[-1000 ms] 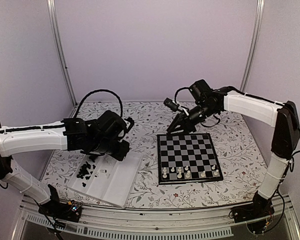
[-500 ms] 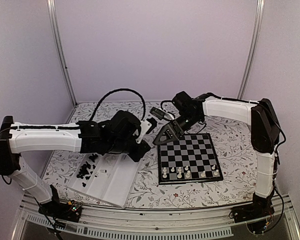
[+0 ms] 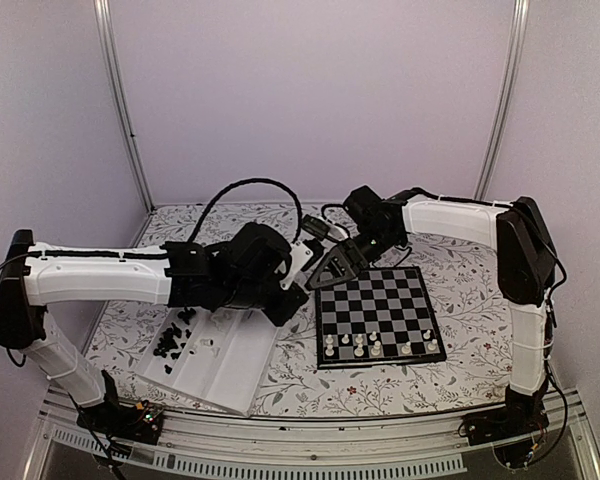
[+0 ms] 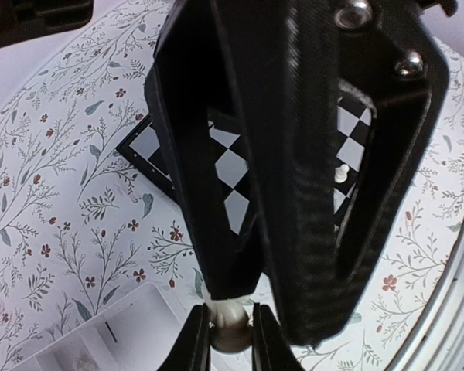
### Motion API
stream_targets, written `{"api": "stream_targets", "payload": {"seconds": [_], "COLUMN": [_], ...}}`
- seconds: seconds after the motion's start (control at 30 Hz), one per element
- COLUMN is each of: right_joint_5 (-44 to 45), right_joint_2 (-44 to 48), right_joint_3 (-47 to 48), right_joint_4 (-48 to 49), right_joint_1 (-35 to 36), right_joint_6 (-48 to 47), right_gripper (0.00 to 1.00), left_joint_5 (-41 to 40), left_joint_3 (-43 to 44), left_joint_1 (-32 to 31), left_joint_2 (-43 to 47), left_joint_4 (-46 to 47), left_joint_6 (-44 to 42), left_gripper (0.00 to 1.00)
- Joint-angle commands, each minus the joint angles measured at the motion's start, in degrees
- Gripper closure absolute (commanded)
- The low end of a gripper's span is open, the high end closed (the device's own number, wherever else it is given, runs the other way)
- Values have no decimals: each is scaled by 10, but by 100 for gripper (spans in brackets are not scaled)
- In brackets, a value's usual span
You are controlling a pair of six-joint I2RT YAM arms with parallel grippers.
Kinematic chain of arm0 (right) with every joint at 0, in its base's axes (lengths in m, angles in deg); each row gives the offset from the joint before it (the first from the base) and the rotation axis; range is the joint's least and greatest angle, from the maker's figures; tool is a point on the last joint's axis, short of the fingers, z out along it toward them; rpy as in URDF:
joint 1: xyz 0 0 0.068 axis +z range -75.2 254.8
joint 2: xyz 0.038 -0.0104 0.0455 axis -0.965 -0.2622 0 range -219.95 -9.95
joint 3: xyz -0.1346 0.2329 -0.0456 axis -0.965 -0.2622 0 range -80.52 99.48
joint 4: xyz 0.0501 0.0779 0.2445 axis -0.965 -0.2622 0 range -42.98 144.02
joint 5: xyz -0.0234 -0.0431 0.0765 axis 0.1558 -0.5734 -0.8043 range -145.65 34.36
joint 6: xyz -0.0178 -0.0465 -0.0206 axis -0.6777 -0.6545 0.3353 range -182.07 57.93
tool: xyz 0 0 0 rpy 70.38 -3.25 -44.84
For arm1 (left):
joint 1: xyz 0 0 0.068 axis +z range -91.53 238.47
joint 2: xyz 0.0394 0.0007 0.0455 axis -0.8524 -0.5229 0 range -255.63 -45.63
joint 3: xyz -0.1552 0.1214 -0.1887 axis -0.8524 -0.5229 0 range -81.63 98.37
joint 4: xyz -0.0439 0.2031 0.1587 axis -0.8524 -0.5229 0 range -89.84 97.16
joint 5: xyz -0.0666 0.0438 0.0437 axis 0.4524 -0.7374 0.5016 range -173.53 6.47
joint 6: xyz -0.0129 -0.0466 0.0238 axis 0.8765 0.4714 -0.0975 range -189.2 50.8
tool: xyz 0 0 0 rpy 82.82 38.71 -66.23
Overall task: Set up the chess pieces on the board
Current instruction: Place the chess piece on the chessboard.
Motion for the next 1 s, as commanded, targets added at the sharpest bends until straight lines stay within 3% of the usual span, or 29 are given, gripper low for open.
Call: {"api": "stream_targets", "payload": {"seconds": [0.0,0.27,0.63,0.97], "right_joint_5": [19,46,47,29], "right_joint_2": [-15,23,7,-11], "right_joint_3": [14,20,5,4], "right_joint_4": [7,3,4,-6], "right_joint_1": [0,-32,-15,-3], "right_joint_6": [7,3,10,7], "right_gripper": [64,59,57,67], "left_joint_5": [0,-8,-12,-22], "left_joint_3": [27,22,29,31], "left_joint_1": [-17,-17,-18,-19], "left_joint_2": [-2,-1,-4,-9], "left_joint_4": [23,5,10,12], "left_joint_6": [-6,2,-1,-4], "left_gripper": [92,92,92,92]}}
